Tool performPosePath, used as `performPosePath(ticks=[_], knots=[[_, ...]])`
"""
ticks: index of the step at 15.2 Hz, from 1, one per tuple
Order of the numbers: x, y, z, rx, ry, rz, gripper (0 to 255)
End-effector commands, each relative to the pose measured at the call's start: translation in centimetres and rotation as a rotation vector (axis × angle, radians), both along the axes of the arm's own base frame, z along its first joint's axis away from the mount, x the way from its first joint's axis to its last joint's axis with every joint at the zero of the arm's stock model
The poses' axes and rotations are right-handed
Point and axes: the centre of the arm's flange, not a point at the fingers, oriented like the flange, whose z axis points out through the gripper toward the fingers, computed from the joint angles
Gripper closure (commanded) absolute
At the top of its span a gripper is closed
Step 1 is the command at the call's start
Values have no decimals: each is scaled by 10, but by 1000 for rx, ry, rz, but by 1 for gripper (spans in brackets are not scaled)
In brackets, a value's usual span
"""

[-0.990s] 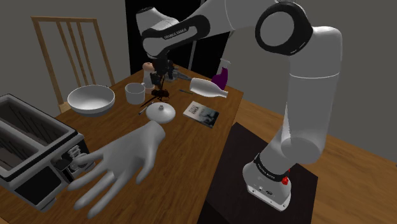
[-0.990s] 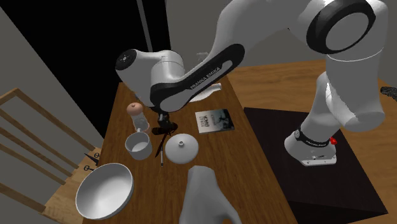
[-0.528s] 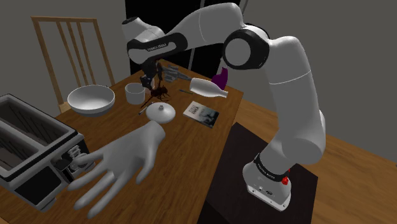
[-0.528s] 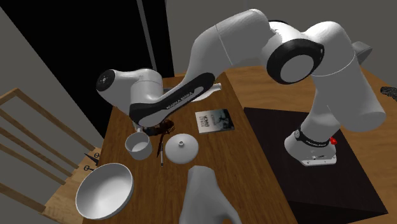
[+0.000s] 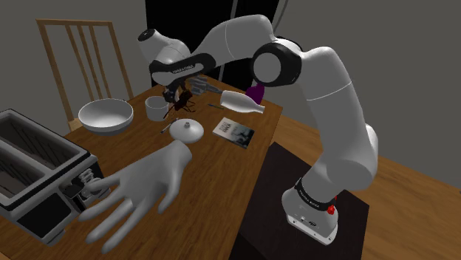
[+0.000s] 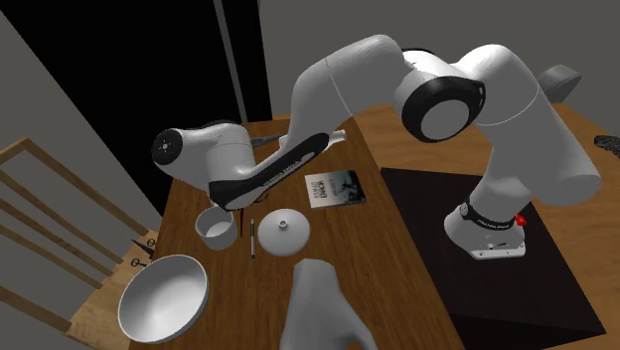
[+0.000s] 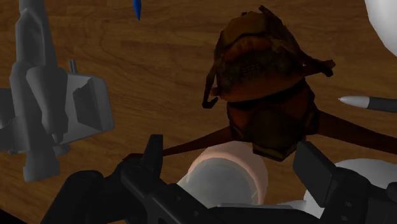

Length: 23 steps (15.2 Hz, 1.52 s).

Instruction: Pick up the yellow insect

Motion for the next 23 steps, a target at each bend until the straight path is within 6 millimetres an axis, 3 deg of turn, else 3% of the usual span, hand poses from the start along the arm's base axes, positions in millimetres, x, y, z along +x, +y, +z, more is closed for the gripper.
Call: performPosePath(ticks=[1, 2, 3, 4, 6, 10, 11, 23], knots=[[-18, 8, -31, 123, 108, -103, 0], [-17, 7, -41, 122, 108, -105, 255], [-20, -2, -37, 122, 106, -105, 255], [-14, 8, -39, 123, 108, -103, 255], [-23, 14, -54, 117, 109, -108, 255], [-33, 32, -59, 109, 113, -108, 255], [-18, 8, -31, 123, 108, -103, 255], [-18, 8, 32, 123, 108, -103, 255]])
